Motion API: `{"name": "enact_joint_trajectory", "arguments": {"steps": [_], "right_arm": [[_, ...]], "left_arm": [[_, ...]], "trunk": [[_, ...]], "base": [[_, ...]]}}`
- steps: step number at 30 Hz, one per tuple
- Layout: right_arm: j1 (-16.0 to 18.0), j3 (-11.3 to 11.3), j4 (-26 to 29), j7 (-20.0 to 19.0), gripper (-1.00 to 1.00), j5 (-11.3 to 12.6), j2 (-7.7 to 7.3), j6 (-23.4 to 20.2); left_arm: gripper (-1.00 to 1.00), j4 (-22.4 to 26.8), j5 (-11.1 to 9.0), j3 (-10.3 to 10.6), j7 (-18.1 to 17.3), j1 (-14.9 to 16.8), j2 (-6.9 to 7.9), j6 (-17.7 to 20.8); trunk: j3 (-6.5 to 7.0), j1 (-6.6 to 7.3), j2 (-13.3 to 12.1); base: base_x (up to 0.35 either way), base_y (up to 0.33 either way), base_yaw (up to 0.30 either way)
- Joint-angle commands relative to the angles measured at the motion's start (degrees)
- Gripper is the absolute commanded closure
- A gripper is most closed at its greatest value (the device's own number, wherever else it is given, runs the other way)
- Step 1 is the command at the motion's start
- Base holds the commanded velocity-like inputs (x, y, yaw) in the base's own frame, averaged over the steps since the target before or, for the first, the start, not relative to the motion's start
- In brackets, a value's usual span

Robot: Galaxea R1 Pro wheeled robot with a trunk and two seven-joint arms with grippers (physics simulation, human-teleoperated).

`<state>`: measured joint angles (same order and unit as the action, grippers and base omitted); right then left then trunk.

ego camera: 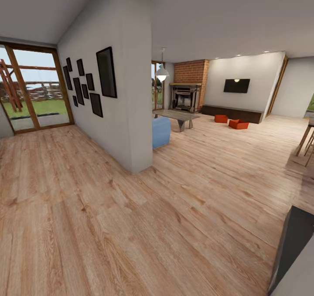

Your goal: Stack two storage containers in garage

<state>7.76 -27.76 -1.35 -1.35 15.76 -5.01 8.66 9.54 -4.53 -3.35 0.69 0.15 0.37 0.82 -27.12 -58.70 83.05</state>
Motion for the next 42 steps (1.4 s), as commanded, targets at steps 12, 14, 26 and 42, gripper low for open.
{"name": "enact_joint_trajectory", "arguments": {"steps": [12, 14, 26, 42], "right_arm": [[0.1, -0.6, -0.1, -0.1, -1.00, 0.4, 0.00, 0.2], [0.1, -0.6, -0.1, -0.1, -1.00, 0.4, -0.02, 0.2], [0.1, -0.6, -0.1, -0.1, -1.00, 0.4, -0.09, 0.3], [0.1, -0.5, -0.1, -0.1, -1.00, 0.5, -0.12, 0.3]], "left_arm": [[-1.00, 0.1, -0.5, -0.2, 0.0, 0.0, -0.02, 0.1], [-1.00, 0.1, -0.5, -0.2, 0.0, 0.0, -0.02, 0.1], [-1.00, 0.0, -0.5, -0.2, 0.0, 0.0, -0.01, 0.1], [-1.00, 0.1, -0.5, -0.2, 0.0, 0.0, -0.02, 0.1]], "trunk": [[-0.06, -0.03, 0.0], [-0.06, -0.03, 0.0], [-0.06, -0.03, 0.0], [-0.06, -0.03, 0.0]], "base": [[0.322, 0.000, 0.000], [0.322, 0.000, 0.000], [0.322, 0.000, 0.000], [0.323, 0.000, 0.000]]}}
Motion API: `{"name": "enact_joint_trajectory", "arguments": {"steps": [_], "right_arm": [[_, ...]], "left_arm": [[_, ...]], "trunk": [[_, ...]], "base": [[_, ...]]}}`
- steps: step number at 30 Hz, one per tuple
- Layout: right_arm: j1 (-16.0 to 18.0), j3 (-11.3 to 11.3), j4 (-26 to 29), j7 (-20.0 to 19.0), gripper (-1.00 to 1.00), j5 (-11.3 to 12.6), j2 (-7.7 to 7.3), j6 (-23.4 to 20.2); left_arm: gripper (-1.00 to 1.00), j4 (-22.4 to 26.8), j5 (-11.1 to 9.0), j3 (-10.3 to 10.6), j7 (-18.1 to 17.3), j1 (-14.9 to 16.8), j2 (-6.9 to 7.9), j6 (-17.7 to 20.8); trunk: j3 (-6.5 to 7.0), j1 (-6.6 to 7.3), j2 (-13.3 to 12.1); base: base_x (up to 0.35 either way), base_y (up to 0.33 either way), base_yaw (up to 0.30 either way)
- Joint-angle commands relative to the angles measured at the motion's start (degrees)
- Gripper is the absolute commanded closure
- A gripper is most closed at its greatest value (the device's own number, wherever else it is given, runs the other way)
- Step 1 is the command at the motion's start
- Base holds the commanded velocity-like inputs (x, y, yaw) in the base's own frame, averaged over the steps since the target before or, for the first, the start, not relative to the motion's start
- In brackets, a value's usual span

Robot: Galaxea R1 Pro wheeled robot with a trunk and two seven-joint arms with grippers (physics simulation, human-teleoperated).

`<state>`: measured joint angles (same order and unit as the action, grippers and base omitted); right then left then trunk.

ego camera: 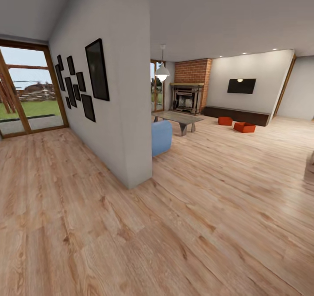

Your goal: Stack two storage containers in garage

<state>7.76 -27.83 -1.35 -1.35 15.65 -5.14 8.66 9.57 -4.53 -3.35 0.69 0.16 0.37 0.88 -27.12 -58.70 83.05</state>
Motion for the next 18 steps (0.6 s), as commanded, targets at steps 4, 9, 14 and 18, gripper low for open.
{"name": "enact_joint_trajectory", "arguments": {"steps": [4, 9, 14, 18], "right_arm": [[0.1, -0.4, -0.1, -0.1, -1.00, 0.6, 0.06, 0.3], [0.1, -0.2, -0.1, -0.1, -1.00, 0.6, 0.14, 0.3], [0.1, -0.2, -0.1, -0.1, -1.00, 0.5, 0.35, 0.3], [0.1, -0.2, -0.1, -0.1, -1.00, 0.5, 0.39, 0.3]], "left_arm": [[-1.00, 0.0, -0.5, -0.2, 0.0, 0.0, -0.01, 0.0], [-1.00, 0.0, -0.5, -0.2, 0.0, 0.0, -0.01, 0.0], [-1.00, -0.1, -0.5, -0.2, 0.0, 0.0, -0.01, 0.0], [-1.00, -0.1, -0.5, -0.2, 0.0, 0.0, -0.01, 0.0]], "trunk": [[-0.06, -0.03, 0.0], [-0.06, -0.03, 0.0], [-0.06, -0.03, 0.0], [-0.06, -0.03, 0.0]], "base": [[0.322, 0.000, 0.000], [0.322, 0.000, 0.000], [0.322, 0.000, -0.101], [0.322, 0.000, -0.218]]}}
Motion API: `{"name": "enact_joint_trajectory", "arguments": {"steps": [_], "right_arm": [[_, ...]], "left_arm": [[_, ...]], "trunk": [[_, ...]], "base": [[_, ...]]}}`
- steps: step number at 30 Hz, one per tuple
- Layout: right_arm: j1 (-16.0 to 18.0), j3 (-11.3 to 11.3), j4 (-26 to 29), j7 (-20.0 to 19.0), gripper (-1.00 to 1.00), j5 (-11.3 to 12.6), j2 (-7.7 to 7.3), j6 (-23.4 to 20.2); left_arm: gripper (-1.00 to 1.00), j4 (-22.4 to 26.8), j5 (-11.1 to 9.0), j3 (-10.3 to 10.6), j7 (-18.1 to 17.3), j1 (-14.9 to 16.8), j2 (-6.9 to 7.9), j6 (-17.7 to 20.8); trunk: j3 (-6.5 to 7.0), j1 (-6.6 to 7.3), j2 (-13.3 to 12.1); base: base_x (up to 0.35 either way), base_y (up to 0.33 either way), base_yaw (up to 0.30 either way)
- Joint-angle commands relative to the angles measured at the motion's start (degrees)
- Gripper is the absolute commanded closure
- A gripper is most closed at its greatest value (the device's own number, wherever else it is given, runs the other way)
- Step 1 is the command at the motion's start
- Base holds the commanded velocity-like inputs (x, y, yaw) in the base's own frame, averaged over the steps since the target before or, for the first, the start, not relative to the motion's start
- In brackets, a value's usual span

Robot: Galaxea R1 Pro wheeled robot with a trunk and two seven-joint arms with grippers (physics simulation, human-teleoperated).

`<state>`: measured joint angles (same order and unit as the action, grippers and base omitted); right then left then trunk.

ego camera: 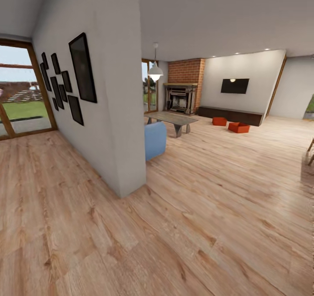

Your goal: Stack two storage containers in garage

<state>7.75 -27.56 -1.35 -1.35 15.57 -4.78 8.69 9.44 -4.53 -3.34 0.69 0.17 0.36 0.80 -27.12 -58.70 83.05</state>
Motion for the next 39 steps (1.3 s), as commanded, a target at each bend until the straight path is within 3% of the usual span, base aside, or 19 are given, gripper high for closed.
{"name": "enact_joint_trajectory", "arguments": {"steps": [1, 39], "right_arm": [[0.1, -0.5, -0.1, -0.1, -1.00, 0.6, -0.03, 0.3], [0.1, -0.7, -0.1, -0.1, -1.00, 0.7, 0.12, 0.4]], "left_arm": [[-1.00, 0.1, -0.5, -0.2, 0.0, 0.0, -0.01, 0.1], [-1.00, 0.0, -0.5, -0.2, 0.0, 0.0, -0.01, 0.1]], "trunk": [[-0.06, -0.03, 0.0], [-0.06, -0.03, 0.0]], "base": [[0.322, 0.000, -0.241], [0.322, 0.000, -0.275]]}}
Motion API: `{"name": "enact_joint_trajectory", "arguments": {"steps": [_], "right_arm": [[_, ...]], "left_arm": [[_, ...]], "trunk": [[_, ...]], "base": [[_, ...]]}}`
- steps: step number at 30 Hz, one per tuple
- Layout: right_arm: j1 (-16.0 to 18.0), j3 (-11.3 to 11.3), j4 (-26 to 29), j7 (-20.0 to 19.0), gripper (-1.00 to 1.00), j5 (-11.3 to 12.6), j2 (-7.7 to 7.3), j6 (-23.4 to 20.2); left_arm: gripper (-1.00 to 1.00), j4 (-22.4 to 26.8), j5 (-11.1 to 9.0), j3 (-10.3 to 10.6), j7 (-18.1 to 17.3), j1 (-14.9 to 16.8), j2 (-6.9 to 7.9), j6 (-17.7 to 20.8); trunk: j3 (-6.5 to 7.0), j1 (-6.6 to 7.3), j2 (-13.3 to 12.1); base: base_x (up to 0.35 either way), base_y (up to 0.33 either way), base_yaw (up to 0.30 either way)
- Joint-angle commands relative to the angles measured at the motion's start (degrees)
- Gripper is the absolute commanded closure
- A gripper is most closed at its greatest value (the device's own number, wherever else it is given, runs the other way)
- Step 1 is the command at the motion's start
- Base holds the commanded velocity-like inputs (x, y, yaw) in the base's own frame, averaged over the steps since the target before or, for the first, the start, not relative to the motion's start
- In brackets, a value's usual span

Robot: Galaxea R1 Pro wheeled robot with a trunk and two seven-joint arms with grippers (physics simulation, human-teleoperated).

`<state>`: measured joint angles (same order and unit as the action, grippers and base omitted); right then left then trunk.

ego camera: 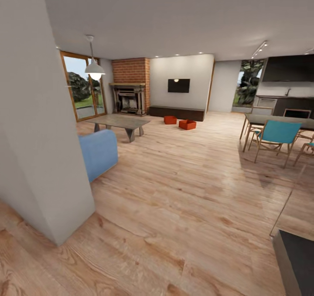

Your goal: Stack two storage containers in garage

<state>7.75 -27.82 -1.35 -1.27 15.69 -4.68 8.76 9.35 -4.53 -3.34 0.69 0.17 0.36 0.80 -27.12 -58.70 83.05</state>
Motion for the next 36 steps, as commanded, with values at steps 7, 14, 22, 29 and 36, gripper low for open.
{"name": "enact_joint_trajectory", "arguments": {"steps": [7, 14, 22, 29, 36], "right_arm": [[0.1, -0.5, -0.1, -0.1, -1.00, 0.5, -0.02, 0.3], [0.1, -0.5, -0.1, -0.1, -1.00, 0.4, -0.06, 0.3], [0.1, -0.5, -0.1, -0.1, -1.00, 0.3, -0.07, 0.3], [0.1, -0.6, -0.1, -0.2, -1.00, 0.4, -0.36, 0.2], [0.1, -0.7, -0.1, -0.3, -1.00, 0.3, -0.58, 0.0]], "left_arm": [[-1.00, 0.1, -0.5, -0.2, 0.0, 0.0, -0.01, 0.1], [-1.00, 0.2, -0.5, -0.2, 0.0, 0.0, -0.01, 0.2], [-1.00, 0.2, -0.5, -0.2, 0.0, 0.0, 0.10, 0.2], [-1.00, 0.1, -0.5, -0.2, 0.0, 0.0, 0.20, 0.4], [-1.00, 0.1, -0.5, -0.2, 0.0, 0.0, 0.21, 0.5]], "trunk": [[-0.06, -0.03, 0.0], [-0.06, -0.03, 0.0], [-0.06, -0.03, 0.0], [-0.06, -0.03, 0.0], [-0.06, -0.03, 0.0]], "base": [[0.322, 0.000, -0.297], [0.322, 0.000, -0.297], [0.322, 0.000, -0.298], [0.322, 0.000, -0.127], [0.323, 0.000, -0.004]]}}
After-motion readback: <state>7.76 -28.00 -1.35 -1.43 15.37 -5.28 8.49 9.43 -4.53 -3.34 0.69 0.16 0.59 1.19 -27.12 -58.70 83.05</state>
